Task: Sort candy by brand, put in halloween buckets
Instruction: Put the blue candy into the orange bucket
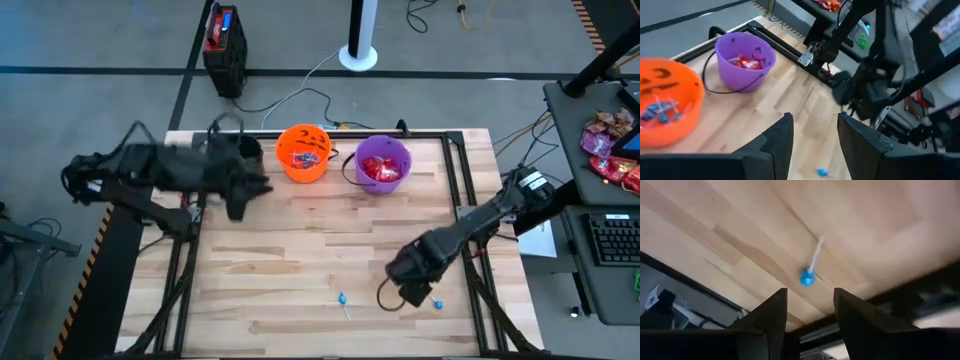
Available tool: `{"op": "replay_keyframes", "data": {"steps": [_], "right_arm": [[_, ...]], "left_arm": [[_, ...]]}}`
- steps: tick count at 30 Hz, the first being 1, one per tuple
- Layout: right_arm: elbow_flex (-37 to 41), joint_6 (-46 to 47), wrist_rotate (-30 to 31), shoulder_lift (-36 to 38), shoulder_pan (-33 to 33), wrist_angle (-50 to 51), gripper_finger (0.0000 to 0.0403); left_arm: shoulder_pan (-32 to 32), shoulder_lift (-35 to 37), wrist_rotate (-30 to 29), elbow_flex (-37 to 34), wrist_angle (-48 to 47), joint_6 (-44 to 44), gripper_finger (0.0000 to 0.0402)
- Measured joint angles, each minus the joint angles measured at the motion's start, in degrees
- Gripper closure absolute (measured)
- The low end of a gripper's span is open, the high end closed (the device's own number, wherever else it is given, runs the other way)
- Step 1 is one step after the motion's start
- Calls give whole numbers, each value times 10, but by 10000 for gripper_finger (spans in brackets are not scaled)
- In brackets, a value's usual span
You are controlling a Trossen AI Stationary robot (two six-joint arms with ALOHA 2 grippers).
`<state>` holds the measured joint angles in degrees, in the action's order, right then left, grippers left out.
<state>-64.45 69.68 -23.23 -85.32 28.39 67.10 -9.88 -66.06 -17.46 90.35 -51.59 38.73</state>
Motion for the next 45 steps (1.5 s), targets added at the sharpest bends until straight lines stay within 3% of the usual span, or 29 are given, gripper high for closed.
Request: {"op": "replay_keyframes", "data": {"steps": [5,9,16,24,30,33,41,45], "right_arm": [[80,32,-10,0,27,-79,248],[125,43,-7,0,27,-106,242],[182,57,-9,-1,38,-230,248],[221,62,13,-4,55,-276,277],[236,53,12,-9,56,-298,339],[235,42,14,-5,56,-308,382],[164,47,72,42,44,-288,393],[68,-20,147,55,-18,-291,393]], "left_arm": [[-142,-45,-149,0,6,110,265],[-192,-90,-187,0,6,176,265],[-209,-140,-179,-1,6,270,265],[-208,-156,-188,-1,6,277,265],[-203,-160,-200,0,-5,263,265],[-186,-160,-161,0,-34,263,270],[-153,-153,-124,0,-177,238,294],[-127,-140,-120,0,-194,181,307]]}}
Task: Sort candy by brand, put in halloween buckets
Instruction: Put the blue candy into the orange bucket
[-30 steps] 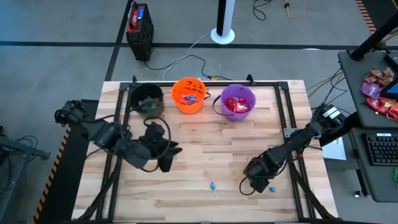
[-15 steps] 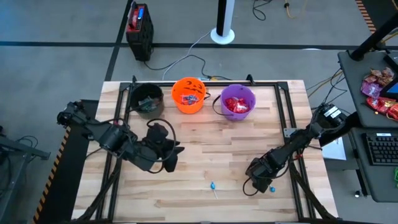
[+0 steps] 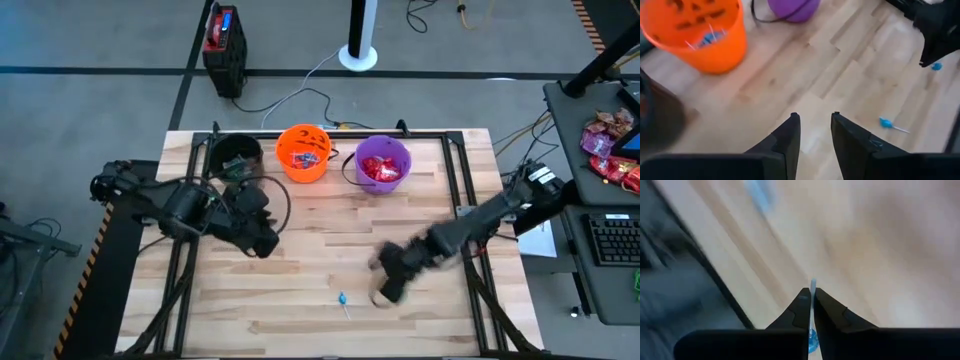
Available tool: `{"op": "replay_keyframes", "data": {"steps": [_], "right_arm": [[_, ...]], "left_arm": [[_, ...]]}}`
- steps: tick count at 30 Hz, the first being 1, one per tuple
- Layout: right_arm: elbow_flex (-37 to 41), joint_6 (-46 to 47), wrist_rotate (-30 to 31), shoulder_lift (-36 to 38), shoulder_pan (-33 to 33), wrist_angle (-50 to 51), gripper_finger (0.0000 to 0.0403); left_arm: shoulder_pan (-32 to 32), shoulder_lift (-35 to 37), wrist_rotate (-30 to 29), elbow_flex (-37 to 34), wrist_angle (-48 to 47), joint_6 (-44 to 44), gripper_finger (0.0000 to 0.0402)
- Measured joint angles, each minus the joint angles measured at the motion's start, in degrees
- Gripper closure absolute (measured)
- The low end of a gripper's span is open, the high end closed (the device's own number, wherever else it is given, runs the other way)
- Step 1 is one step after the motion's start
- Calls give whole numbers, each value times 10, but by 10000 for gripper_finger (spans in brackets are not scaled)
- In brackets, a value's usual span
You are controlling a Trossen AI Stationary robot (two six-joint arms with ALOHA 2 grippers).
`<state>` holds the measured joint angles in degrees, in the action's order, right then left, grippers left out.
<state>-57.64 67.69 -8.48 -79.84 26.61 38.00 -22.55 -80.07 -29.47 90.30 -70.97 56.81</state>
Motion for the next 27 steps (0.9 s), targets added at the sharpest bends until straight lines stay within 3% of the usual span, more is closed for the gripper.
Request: {"op": "replay_keyframes", "data": {"steps": [6,14,20,27], "right_arm": [[-179,-237,130,-35,-184,-32,394],[-350,-508,149,-128,-402,-173,394],[-427,-600,131,-234,-450,-225,393],[-547,-594,142,-331,-457,-168,353]], "left_arm": [[57,22,-11,0,2,-115,324],[97,59,-43,0,-7,-252,325],[110,96,-99,-3,-36,-267,325],[111,140,-112,-22,-35,-259,325]]}}
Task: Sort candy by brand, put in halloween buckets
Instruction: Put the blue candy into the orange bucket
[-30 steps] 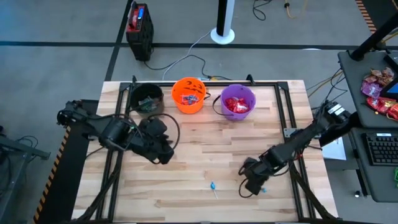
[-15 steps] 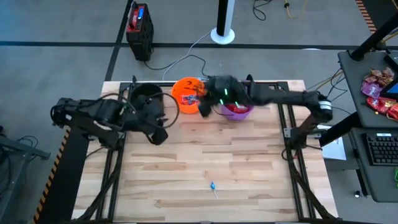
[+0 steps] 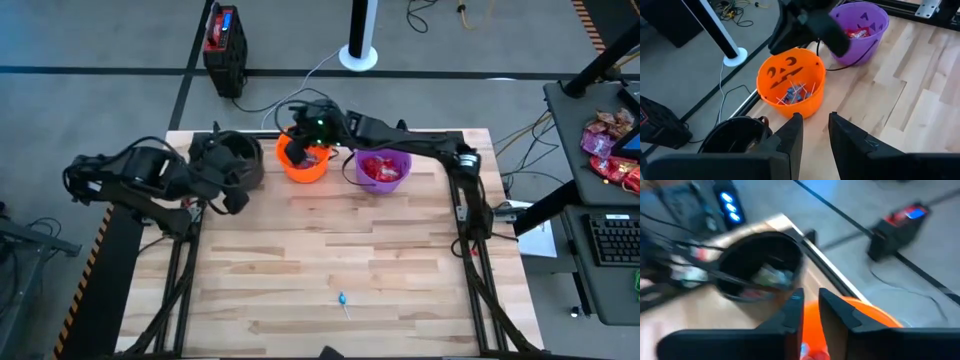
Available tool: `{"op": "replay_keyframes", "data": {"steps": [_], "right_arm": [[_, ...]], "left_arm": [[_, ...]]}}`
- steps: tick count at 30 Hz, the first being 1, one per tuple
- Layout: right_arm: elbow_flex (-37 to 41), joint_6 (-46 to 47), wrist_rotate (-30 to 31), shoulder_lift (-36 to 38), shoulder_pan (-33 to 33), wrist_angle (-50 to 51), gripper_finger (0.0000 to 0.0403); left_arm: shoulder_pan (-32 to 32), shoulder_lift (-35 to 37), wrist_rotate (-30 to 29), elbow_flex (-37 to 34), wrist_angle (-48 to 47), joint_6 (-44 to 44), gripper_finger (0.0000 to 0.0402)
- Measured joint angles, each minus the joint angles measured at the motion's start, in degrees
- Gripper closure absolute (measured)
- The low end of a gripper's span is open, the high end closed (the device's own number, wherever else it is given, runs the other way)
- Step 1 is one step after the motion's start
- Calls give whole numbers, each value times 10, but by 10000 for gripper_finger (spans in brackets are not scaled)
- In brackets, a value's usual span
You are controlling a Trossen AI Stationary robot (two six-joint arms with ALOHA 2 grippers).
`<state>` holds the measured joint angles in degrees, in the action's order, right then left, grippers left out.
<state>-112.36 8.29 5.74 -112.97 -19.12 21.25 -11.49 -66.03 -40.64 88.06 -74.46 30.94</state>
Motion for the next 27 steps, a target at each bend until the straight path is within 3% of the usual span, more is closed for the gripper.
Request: {"op": "replay_keyframes", "data": {"steps": [7,10,15,19,23,27], "right_arm": [[-122,13,7,-68,-14,145,280],[-180,36,-57,-69,-13,262,260],[-226,104,-244,-57,9,529,246],[-212,151,-251,-45,95,688,247],[-170,220,-235,-25,209,654,245],[-123,310,-211,-22,310,622,236]], "left_arm": [[0,21,-9,-21,0,1,325],[0,24,-9,-25,0,11,325],[0,18,-3,-27,18,16,325],[0,5,25,-27,89,2,325],[-4,-18,120,-27,187,3,325],[-20,-41,127,-27,233,20,325]]}}
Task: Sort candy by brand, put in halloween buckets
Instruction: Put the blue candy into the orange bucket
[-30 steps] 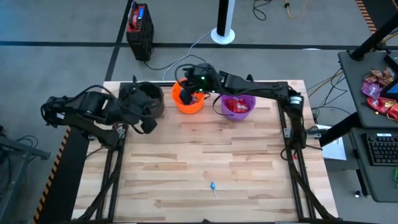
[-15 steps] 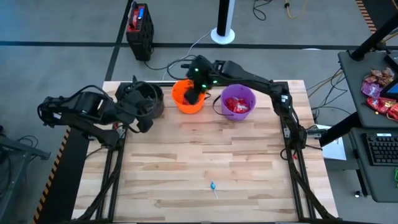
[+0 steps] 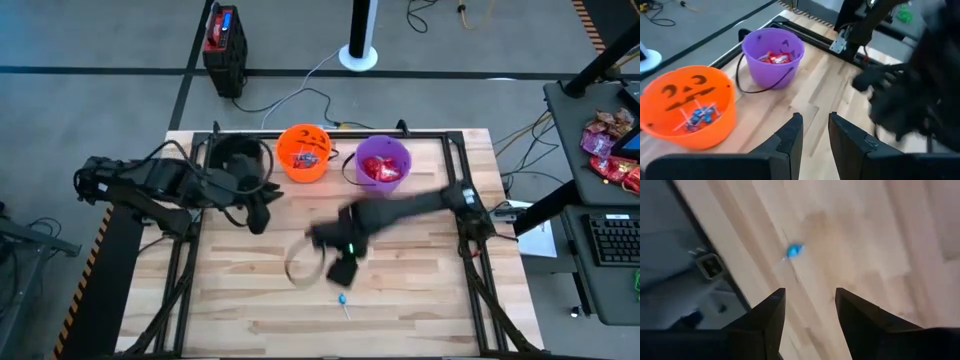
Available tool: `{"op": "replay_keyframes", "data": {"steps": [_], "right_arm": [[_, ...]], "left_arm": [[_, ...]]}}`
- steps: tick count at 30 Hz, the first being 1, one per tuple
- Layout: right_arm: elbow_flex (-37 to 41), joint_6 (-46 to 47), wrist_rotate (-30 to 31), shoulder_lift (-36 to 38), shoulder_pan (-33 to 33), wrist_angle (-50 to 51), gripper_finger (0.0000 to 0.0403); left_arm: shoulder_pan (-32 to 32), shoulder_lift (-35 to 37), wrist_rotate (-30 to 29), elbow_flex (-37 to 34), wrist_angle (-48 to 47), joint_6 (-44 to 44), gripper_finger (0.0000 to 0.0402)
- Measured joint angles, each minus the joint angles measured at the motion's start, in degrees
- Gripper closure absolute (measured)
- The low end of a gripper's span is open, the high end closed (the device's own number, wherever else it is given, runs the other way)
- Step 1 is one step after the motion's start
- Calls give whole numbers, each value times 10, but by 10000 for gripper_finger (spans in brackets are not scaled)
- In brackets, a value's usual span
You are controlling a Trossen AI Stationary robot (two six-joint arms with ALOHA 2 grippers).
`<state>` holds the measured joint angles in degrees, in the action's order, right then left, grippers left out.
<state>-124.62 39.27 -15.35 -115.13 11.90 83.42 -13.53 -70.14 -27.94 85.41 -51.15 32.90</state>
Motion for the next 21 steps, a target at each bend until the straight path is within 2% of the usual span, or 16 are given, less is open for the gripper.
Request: {"op": "replay_keyframes", "data": {"steps": [4,9,16,21], "right_arm": [[63,101,38,-1,76,-57,225],[143,192,54,-1,139,-194,210],[267,260,133,-1,163,-296,196],[338,270,165,-1,159,-377,195]], "left_arm": [[-17,-21,-11,0,27,42,325],[-58,-46,-13,0,57,75,325],[-112,-85,-58,0,85,129,325],[-124,-100,-60,2,92,172,325]]}}
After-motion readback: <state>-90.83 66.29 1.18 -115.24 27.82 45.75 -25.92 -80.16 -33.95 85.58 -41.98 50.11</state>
